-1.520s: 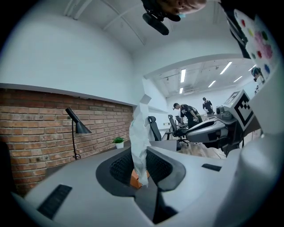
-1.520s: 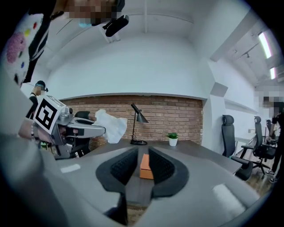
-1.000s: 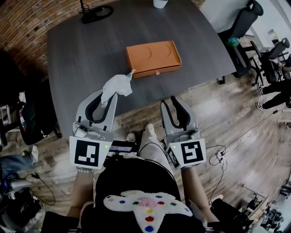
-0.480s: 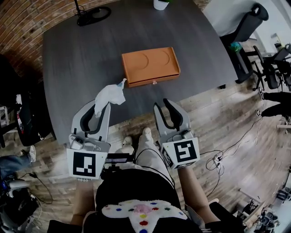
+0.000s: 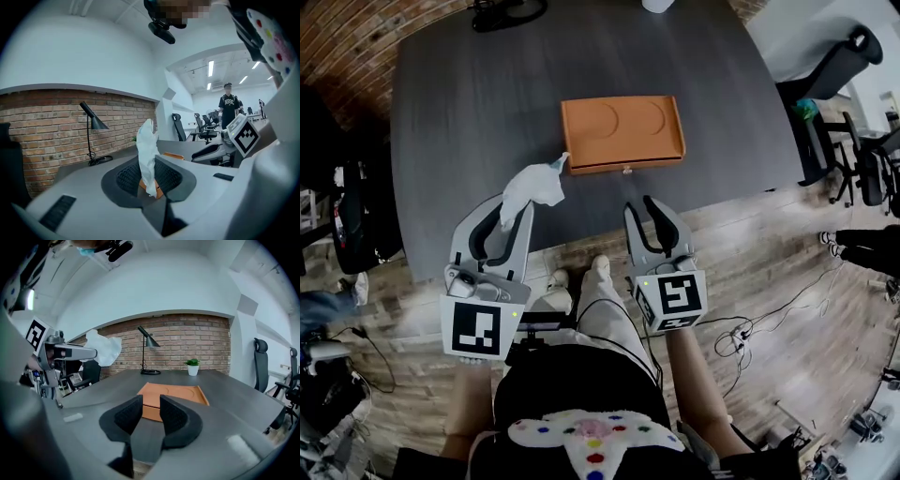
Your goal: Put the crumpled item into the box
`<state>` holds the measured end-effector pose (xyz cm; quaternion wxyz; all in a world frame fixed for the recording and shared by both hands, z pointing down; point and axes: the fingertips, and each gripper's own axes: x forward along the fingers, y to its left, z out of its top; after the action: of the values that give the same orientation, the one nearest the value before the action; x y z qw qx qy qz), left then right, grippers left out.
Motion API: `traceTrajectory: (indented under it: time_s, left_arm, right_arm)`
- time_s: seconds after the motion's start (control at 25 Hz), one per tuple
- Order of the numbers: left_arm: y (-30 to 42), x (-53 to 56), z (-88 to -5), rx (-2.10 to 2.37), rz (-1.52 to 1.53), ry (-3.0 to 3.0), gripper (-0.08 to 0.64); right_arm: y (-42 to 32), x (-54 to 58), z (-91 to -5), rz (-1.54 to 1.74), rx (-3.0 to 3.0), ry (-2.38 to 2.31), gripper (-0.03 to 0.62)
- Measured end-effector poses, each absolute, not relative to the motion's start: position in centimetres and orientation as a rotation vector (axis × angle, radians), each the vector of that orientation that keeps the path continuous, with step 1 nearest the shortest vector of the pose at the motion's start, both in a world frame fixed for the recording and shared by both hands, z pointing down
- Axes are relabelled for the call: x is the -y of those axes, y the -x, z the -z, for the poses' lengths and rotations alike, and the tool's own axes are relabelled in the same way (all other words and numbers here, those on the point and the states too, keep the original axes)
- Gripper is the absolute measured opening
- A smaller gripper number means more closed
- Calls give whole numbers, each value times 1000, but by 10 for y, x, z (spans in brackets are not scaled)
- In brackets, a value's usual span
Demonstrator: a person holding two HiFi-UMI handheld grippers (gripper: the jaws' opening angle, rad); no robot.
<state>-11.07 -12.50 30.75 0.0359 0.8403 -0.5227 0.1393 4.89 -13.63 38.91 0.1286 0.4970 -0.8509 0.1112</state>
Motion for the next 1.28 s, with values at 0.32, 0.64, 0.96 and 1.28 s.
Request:
traceTrajectory:
  time_s: [0.32,0.64,0.96,1.28]
  left_arm:
    - [112,133,-324,1646,-462,-2529,67]
    - [110,143,-335,1683,-488,-2476,67]
    - [113,147,-345,1715,-496,-2435,67]
    - [116,147,-351,1743,-511,-2389,68]
  right_arm:
    - [-51,158,-421,-352,2454,-1388,109]
    - [-52,183,-459,-366,2409,-1312,109]
    - [-50,200,-499,-420,2341,-1283,109]
    - [-49,209,-525,-483,2305,-1271,109]
